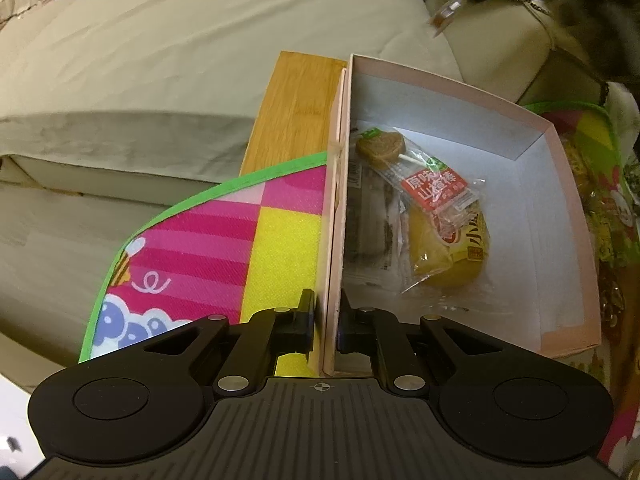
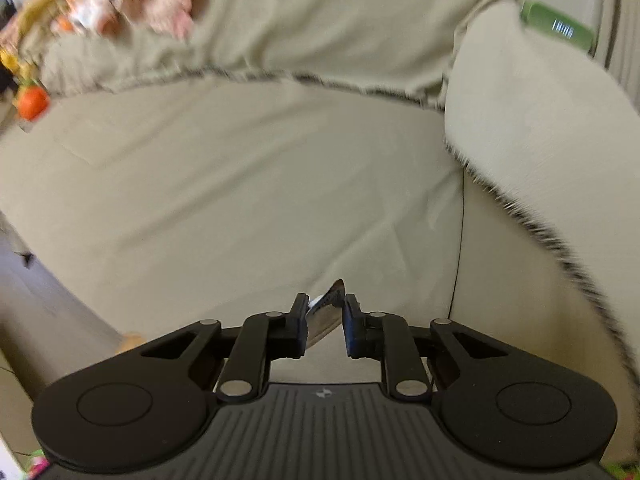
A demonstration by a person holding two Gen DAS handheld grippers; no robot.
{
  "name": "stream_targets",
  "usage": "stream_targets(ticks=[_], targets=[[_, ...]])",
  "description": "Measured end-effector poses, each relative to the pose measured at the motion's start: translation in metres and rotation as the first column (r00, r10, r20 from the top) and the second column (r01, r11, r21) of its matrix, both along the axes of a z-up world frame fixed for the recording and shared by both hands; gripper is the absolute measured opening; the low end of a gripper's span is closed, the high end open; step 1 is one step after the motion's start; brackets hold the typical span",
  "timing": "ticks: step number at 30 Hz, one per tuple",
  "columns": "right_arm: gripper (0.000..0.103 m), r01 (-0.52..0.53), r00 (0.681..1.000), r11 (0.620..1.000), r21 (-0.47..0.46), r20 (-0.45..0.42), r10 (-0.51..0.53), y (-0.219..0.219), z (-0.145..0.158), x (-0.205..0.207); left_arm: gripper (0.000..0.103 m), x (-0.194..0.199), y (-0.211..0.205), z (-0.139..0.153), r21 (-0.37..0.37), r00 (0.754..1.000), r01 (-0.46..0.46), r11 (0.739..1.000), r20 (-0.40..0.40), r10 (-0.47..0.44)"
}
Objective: Organize objects
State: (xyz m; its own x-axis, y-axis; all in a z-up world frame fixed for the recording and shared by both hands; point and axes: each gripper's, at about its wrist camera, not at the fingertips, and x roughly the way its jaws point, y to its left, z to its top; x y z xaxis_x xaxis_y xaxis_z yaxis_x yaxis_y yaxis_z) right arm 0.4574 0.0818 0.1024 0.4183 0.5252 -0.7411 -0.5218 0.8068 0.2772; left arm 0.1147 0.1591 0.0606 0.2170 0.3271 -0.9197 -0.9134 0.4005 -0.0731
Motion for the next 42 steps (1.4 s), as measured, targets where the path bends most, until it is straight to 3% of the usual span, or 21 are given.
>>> stream_targets(ticks=[6, 12, 16, 22, 24, 28, 32, 38, 42], targets=[[0.017, 0.054, 0.998, 0.993, 0.103, -0.026, -0.052, -0.085, 0.053, -0.051, 0.009, 0.006, -0.006, -0.001, 0.035, 0.999, 0.007, 0.999, -0.038, -0.006], [0.017, 0.125, 0.987, 0.991, 0.041, -0.105, -0.120, -0.178, 0.071, -0.140, 0.008, 0.017, -0.015, -0.001, 0.059, 0.995, 0.042, 0.997, -0.098, -0.036], [0.017, 0.152, 0.970, 0.988, -0.028, -0.188, -0.154, -0.218, 0.053, -0.212, 0.009, 0.023, -0.020, 0.001, 0.032, 0.994, 0.035, 0.999, -0.100, -0.032], [0.017, 0.249, 0.881, 0.964, 0.097, -0.437, -0.183, -0.233, -0.001, -0.268, 0.009, 0.022, -0.026, 0.005, 0.051, 0.995, 0.023, 0.998, -0.102, -0.018], [0.021, 0.253, 0.863, 0.967, 0.021, -0.457, -0.216, -0.227, -0.022, -0.275, 0.009, 0.025, -0.030, 0.007, 0.080, 0.993, 0.034, 0.996, -0.115, -0.025], [0.032, 0.192, 0.848, 0.966, -0.176, -0.466, -0.253, -0.234, -0.057, -0.291, 0.009, 0.027, -0.035, 0.010, 0.111, 0.994, 0.023, 0.994, -0.113, -0.010], [0.051, 0.078, 0.887, 0.955, -0.285, -0.418, -0.197, -0.232, -0.066, -0.306, 0.009, 0.025, -0.030, 0.005, 0.115, 0.997, 0.003, 0.993, -0.082, 0.006], [0.060, -0.151, 0.943, 0.916, -0.372, -0.333, 0.020, -0.207, -0.069, -0.335, 0.009, 0.022, -0.026, 0.002, 0.114, 0.998, -0.003, 0.993, -0.066, 0.010], [0.070, -0.305, 0.939, 0.870, -0.387, -0.277, 0.207, -0.194, -0.060, -0.364, 0.009, 0.028, -0.016, -0.004, 0.101, 0.995, 0.016, 0.995, -0.097, -0.006]])
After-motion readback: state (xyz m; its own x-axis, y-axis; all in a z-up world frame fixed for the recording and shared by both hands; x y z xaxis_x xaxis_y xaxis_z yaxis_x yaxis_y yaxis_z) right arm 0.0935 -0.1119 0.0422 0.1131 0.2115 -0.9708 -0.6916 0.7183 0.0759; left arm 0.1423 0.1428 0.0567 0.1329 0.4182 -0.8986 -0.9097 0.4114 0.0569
